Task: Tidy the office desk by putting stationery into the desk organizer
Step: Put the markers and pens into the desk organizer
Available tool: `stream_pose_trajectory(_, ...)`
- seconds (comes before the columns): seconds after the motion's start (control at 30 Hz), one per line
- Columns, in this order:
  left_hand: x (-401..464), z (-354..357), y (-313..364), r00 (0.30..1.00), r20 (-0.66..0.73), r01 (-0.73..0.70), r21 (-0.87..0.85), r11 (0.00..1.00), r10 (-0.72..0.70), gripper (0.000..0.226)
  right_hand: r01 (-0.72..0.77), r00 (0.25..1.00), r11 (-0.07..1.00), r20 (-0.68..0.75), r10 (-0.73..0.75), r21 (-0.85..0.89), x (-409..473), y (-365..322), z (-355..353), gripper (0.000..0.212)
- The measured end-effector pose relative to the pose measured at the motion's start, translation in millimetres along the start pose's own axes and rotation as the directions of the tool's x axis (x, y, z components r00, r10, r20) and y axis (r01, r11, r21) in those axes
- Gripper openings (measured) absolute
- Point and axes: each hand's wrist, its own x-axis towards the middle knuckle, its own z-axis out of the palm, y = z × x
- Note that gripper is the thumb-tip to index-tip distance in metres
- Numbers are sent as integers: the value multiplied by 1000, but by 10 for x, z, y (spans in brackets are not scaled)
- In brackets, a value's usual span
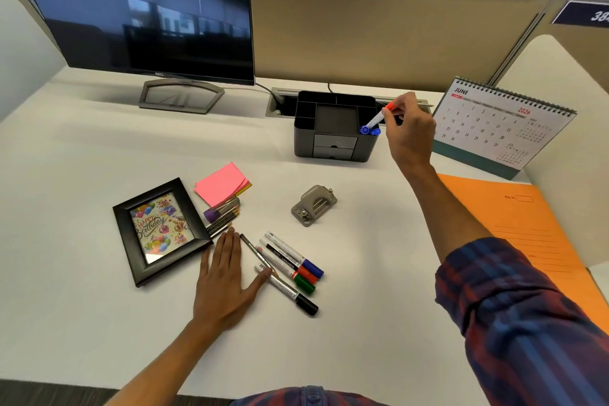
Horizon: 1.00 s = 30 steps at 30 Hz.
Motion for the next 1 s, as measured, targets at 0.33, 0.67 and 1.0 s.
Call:
stream_pose_trajectory(0.33,6,-4,-1,1000,3,3,16,1000,-3,96,-68,976,991,200,91,-117,-148,91,225,25)
stream_pose_trajectory(0.67,8,-1,-2,1000,4,2,17,1000,-2,97,-73,975,997,208,77,-30,-718,-89,194,17)
stream_pose_trajectory(1.0,5,-6,12,1000,-2,0,4,1000,0,98,-70,857,998,512,60,0,-1579,-349,145,14)
